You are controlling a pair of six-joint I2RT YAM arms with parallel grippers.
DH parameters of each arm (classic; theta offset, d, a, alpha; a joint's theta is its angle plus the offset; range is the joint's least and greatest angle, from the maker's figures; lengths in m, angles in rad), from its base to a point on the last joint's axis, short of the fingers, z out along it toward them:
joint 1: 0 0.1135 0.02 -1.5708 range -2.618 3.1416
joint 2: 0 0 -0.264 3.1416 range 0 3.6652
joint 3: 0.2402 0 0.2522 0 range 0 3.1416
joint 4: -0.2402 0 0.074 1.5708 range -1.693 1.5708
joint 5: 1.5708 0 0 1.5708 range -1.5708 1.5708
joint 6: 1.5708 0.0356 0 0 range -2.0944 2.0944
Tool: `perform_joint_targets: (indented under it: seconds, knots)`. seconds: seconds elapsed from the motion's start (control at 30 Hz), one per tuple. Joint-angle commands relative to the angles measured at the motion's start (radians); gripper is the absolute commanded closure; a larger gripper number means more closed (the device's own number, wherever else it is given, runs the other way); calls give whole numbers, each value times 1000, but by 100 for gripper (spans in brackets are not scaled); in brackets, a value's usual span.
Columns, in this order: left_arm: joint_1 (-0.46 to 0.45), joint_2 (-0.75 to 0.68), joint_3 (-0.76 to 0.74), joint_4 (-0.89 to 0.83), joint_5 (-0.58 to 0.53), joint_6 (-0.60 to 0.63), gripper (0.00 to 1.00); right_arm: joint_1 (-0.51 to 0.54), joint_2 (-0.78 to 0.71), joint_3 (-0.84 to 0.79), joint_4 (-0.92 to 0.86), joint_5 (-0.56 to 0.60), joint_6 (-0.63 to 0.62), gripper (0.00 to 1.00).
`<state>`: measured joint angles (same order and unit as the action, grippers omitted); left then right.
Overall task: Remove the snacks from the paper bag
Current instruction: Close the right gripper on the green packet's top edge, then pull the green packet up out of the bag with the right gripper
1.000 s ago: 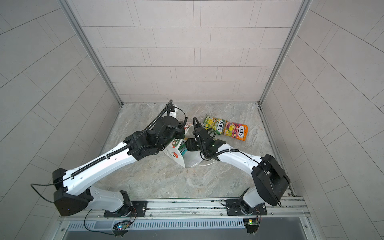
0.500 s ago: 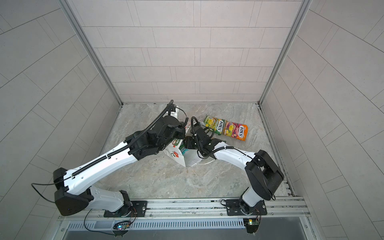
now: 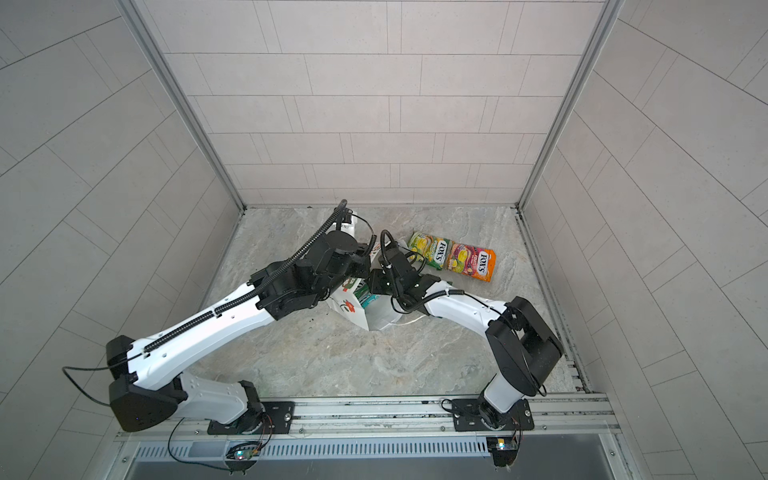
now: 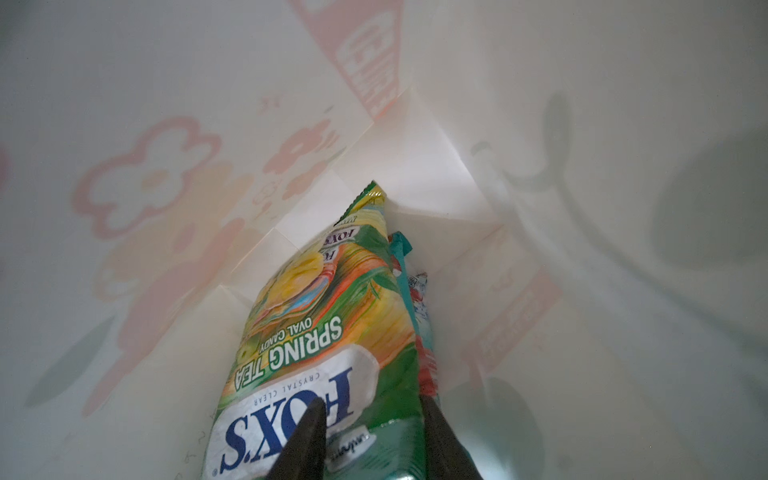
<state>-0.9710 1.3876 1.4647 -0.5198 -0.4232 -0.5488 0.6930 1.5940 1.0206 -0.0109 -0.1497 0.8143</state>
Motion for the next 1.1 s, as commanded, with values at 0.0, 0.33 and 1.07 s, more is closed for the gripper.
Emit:
perform_joint_targets:
  seconds: [0.0, 0.33, 1.07]
  knots:
    - [5, -6, 7, 18, -2, 13, 100, 0, 25, 27, -4, 7, 17, 64]
    - [5, -12, -5, 20, 0, 7, 100, -1, 75, 50, 19, -36, 39, 70]
    - [5, -30, -40, -9, -107, -23, 100, -3, -208, -30, 10, -112, -58, 100]
